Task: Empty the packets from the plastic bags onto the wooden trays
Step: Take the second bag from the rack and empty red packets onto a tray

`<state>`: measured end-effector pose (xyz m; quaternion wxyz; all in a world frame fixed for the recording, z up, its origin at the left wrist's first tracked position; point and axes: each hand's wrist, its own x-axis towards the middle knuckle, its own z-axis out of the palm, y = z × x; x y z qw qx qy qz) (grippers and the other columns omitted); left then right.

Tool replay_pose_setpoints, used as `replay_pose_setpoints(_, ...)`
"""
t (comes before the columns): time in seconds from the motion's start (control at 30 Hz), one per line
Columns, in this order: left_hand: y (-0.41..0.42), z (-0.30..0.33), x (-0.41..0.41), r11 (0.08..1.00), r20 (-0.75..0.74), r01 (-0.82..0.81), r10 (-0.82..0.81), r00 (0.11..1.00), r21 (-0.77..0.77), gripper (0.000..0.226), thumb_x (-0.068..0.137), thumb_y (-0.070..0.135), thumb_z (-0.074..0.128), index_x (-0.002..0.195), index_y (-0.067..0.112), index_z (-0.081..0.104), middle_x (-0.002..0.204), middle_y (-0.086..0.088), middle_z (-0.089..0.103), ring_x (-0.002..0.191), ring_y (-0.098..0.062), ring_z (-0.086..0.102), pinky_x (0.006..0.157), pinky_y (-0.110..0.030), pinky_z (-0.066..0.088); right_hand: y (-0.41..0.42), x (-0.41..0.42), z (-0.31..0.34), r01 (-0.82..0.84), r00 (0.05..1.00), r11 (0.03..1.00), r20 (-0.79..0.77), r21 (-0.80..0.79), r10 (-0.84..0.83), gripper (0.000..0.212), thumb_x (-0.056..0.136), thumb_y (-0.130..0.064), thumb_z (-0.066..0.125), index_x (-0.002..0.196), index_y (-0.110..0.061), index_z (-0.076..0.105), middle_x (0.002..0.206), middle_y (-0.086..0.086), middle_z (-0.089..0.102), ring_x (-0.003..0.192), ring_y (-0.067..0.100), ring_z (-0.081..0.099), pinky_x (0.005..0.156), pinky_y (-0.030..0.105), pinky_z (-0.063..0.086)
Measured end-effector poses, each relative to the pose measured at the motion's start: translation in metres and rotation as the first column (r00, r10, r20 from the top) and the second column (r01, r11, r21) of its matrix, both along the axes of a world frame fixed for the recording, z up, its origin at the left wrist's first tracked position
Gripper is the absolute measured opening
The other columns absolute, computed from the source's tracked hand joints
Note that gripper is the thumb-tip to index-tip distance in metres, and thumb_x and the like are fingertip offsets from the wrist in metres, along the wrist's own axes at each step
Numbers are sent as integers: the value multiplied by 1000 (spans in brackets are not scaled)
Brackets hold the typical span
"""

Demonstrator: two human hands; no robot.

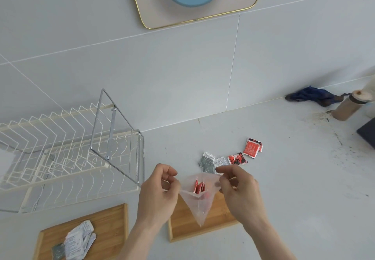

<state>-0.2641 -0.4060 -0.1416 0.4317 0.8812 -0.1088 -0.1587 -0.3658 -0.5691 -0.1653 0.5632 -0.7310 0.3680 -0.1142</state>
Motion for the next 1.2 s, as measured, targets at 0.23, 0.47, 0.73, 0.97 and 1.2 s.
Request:
replay_pose_setpoints(0.23,7,-10,5,945,89,298,-311,946,130,93,79,-7,65,136,58,31,140,25,44,130,5,46,105,-13,40,-29,-1,50,-242,967,954,129,178,221,19,91,2,53,86,-16,58,82,5,70,76,36,73,77,56,56)
replay_pose_setpoints(0.47,-21,1,-11,830,-206,513,-553,807,-217,95,60,36,94,137,54,42,136,20,60,131,-16,58,110,-46,48,-63,1,94,-520,801,793,504,318,323,11,87,2,65,87,-4,56,80,17,57,62,29,61,55,33,50)
replay_pose_setpoints(0.73,-33,4,-14,870,-296,201,-358,885,-451,31,72,16,86,99,8,73,91,-25,77,88,-48,73,83,-67,57,-56,-20,19,-284,821,696,543,659,-179,73,64,-60,86,116,-13,68,115,15,73,106,35,72,83,40,62)
replay_pose_setpoints(0.97,-47,-6,-27,880,-453,-128,-106,885,-457,39,73,30,87,98,7,69,87,-11,81,77,-23,78,67,-32,62,16,-28,-24,-331,892,689,453,645,4,54,91,-30,72,140,-16,57,138,18,64,130,41,58,108,60,46)
replay_pose_setpoints(1.2,-24,-33,-20,936,-466,-190,32,884,-295,52,77,33,85,121,21,59,107,2,77,102,-10,72,80,-26,49,5,-30,-39,45,951,785,214,618,-223,27,99,-3,56,120,-14,68,114,16,76,109,38,70,92,55,60)
